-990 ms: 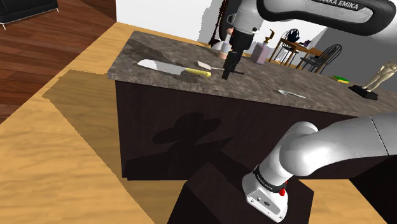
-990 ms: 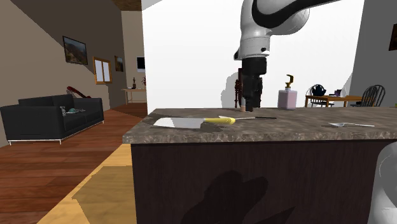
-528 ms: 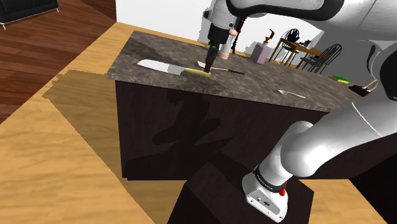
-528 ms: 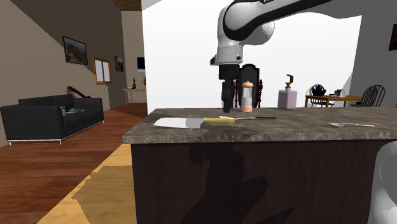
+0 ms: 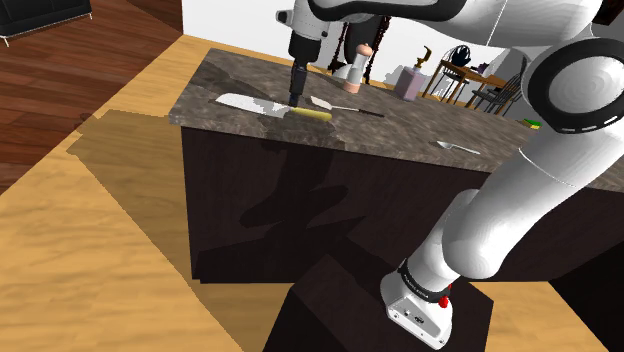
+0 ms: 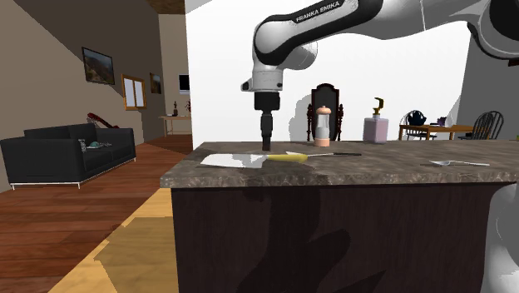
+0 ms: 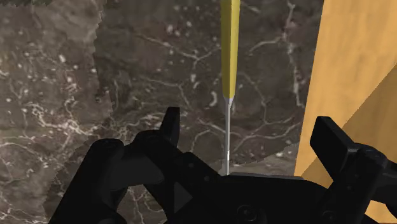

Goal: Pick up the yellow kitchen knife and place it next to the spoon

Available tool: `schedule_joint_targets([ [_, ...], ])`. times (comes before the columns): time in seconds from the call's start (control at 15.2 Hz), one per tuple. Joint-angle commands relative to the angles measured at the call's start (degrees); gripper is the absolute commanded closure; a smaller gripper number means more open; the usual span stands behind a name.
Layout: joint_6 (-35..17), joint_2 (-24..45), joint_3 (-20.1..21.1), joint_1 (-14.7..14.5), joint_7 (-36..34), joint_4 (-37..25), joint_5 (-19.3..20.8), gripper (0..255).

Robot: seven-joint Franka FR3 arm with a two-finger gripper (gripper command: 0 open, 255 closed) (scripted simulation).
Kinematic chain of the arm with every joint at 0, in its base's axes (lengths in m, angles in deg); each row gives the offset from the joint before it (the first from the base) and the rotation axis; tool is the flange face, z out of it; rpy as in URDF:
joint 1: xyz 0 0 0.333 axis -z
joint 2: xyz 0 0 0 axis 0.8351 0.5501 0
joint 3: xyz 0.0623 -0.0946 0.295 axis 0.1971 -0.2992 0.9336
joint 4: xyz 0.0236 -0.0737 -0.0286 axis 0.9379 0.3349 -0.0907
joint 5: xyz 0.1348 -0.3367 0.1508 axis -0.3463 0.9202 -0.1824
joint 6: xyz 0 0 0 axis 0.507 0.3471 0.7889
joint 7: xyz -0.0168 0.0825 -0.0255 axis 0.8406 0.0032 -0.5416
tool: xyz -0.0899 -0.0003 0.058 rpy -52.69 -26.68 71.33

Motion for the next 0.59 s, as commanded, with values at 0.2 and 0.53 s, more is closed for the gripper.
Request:
schedule_joint_targets([
  [0.2,-1.6,5.1,0.6,-0.7,3.4,-3.9,-0.3,0],
  [0.53,-5.8,5.4,0.6,-0.7,3.4,0.1,-0.3,0],
])
